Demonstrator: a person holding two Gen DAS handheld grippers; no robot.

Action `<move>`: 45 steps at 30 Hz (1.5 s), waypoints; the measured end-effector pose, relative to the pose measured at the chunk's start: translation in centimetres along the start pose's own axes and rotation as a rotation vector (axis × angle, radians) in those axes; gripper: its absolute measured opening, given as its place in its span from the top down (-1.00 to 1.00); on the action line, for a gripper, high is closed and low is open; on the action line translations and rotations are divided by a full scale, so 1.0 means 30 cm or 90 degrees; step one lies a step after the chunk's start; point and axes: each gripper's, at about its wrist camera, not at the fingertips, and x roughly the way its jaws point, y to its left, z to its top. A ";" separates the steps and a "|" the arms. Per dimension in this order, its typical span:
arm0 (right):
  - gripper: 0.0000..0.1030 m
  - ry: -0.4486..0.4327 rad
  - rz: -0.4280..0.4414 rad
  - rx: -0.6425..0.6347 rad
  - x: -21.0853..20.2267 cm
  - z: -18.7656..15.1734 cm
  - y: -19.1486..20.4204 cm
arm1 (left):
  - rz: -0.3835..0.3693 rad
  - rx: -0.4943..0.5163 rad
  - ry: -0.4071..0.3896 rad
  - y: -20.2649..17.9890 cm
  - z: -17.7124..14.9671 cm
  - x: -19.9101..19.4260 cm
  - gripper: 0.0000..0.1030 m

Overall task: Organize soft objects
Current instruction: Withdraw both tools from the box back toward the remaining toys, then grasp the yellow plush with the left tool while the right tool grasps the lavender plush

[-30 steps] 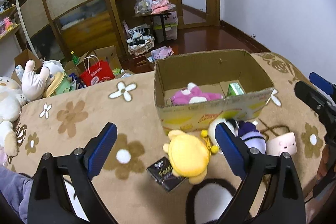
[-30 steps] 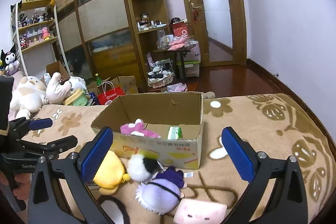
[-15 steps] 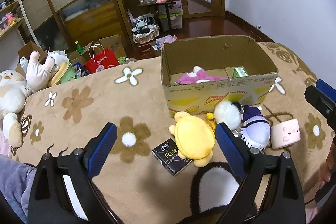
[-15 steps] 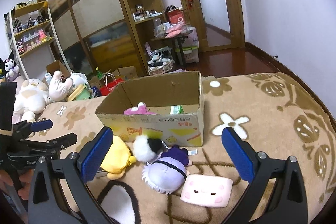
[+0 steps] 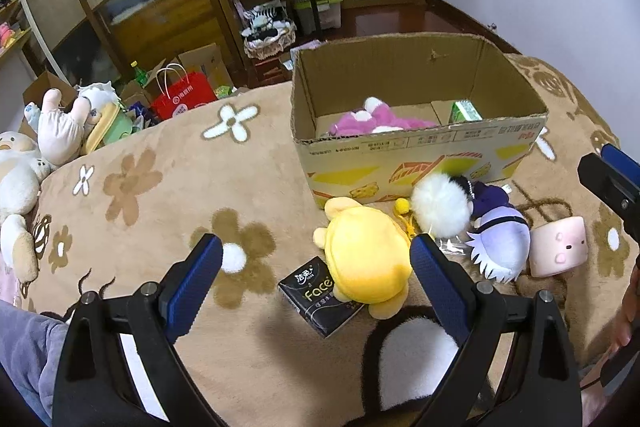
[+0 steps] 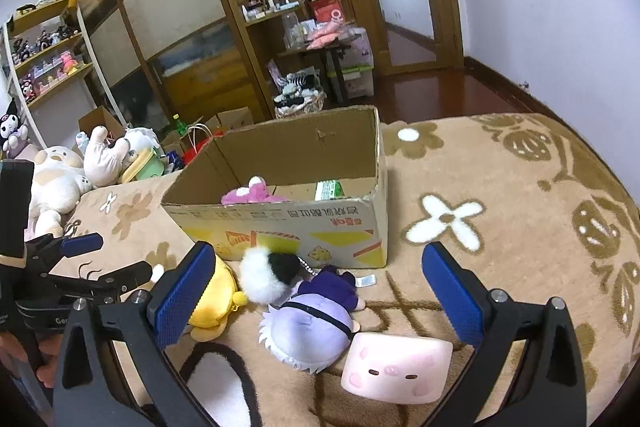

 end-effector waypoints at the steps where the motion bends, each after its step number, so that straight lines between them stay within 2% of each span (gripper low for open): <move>1: -1.00 0.005 0.000 0.002 0.008 -0.001 -0.002 | -0.005 0.001 0.004 -0.004 0.003 0.009 -0.82; 9: -1.00 0.046 0.000 0.014 0.090 -0.008 -0.018 | -0.023 0.013 0.034 -0.045 0.017 0.076 -0.82; 18: -1.00 0.072 -0.012 0.018 0.153 -0.024 -0.029 | -0.004 0.049 0.040 -0.105 0.013 0.130 -0.82; 24: -1.00 0.096 -0.003 0.022 0.203 -0.030 -0.028 | -0.020 0.059 0.079 -0.133 0.015 0.197 -0.82; 31: -1.00 0.147 0.004 0.024 0.267 -0.052 -0.020 | -0.036 0.075 0.116 -0.160 -0.007 0.255 -0.82; 43: -0.95 0.239 0.005 0.037 0.384 -0.096 -0.035 | -0.055 0.054 0.170 -0.143 -0.016 0.339 -0.82; 45: -0.89 0.252 0.001 0.034 0.400 -0.105 -0.034 | -0.052 0.050 0.174 -0.140 -0.017 0.350 -0.82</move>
